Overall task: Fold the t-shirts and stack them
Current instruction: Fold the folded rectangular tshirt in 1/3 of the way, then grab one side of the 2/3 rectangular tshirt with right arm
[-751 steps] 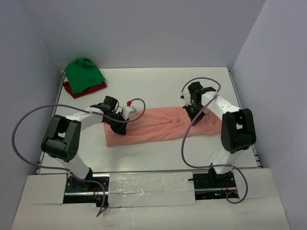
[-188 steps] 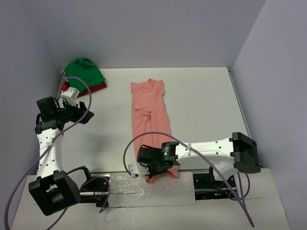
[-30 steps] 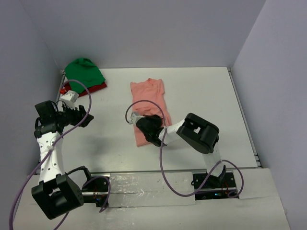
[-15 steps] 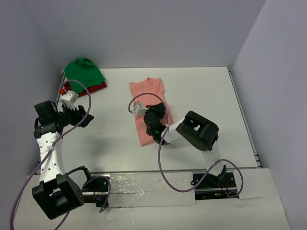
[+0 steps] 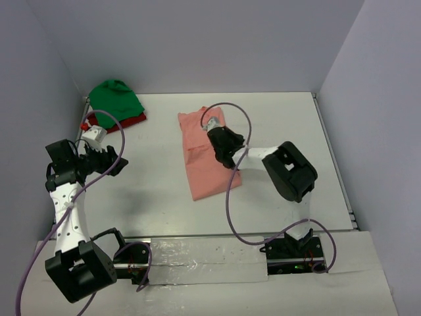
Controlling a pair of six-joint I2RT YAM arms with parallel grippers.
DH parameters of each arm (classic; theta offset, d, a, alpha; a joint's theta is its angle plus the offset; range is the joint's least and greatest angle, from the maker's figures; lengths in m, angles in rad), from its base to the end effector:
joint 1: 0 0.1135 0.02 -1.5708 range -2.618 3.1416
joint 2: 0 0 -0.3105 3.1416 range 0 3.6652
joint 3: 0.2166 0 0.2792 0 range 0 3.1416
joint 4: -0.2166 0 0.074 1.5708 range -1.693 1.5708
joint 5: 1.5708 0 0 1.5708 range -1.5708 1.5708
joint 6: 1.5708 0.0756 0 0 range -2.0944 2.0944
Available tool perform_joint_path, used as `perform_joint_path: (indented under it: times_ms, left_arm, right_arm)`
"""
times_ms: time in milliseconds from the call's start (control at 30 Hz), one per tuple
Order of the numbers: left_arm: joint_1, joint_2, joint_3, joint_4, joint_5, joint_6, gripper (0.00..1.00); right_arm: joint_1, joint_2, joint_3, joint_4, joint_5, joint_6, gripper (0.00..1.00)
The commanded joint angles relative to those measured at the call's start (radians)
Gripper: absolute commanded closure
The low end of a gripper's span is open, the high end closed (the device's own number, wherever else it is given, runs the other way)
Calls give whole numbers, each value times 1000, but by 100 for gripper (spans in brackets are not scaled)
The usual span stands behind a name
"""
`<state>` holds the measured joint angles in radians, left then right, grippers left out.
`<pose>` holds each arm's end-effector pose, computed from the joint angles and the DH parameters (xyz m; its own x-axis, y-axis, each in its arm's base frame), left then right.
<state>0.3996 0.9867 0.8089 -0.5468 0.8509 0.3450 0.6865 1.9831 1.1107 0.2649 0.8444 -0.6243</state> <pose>0.2252 0.0334 0.3013 -0.4860 0.0368 -0.8732 0.4532 0.8649 -0.2158 0.3976 0.2527 0.1568 -0.3897 -0.8213 -0.4168 -0.2144 0.5210 -0.8262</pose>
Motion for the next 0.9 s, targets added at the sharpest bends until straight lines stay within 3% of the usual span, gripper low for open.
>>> perform_joint_path:
  times_ms: [0,200,267,300,333,400,433,500,567,867]
  left_arm:
    - [10,-25,12,-10,50,20,30]
    - [12,-31,10,-10,57,22,30]
    - [13,-29,12,-13,57,23,30]
    - [15,-29,12,-15,60,25,30]
    - [13,-33,10,-10,60,22,30]
    - [15,-34,10,-10,59,22,30]
    - [15,-34,10,-12,57,22,30]
    - [16,-37,12,-8,57,20,30]
    - [16,-37,10,-7,57,19,30]
    - [19,-31,7,2,51,18,30]
  right_arm:
    - [-42,-147,-20,-121,-21,157,100]
    - [-42,-352,-110,91,24,41,96]
    - [-39,-437,-117,85,-7,55,87]
    - [-38,-469,-111,-9,-113,72,84]
    - [-36,-531,-103,-70,-181,107,71]
    - [-31,-588,-83,-221,-369,150,61]
    - [-31,-633,-71,-284,-449,172,50]
    - [-24,-656,-39,-432,-610,186,48]
    - [-10,-678,-55,-496,-668,144,47]
    - [252,-764,-432,-383,-539,-140,44]
